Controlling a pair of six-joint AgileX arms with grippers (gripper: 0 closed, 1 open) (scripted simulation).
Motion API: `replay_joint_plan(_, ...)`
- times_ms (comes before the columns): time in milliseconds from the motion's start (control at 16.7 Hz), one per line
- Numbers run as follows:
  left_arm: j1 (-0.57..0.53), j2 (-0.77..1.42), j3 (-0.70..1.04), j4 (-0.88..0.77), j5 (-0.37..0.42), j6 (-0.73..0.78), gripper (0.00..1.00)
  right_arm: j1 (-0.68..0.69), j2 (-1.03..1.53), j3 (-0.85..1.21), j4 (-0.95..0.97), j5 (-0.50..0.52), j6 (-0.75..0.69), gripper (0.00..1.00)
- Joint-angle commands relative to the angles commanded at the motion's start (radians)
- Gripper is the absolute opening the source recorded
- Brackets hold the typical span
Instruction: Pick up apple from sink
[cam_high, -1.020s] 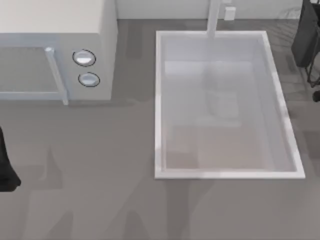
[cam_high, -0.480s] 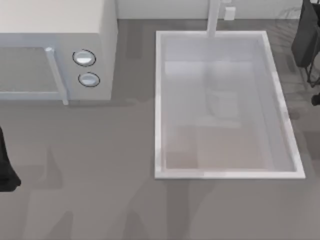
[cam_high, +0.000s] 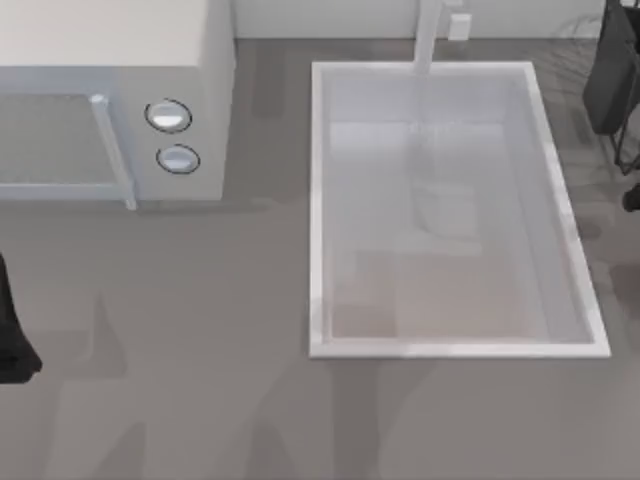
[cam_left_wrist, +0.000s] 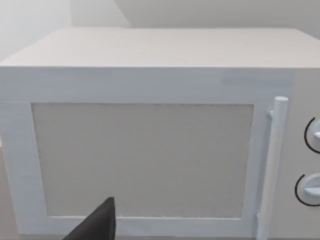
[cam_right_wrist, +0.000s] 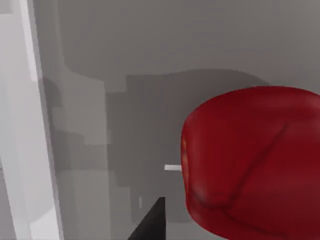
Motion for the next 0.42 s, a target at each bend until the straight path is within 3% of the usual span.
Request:
replay_joint_plan(120, 0.000, 0.000, 0.000, 0.000, 0.000, 0.000, 1.00, 0.000, 0.000, 0.000, 0.000, 0.000, 0.000, 1.00)
replay_joint_plan(420, 0.000, 0.000, 0.000, 0.000, 0.000, 0.000, 1.00, 0.000, 0.000, 0.000, 0.000, 0.000, 0.000, 1.00)
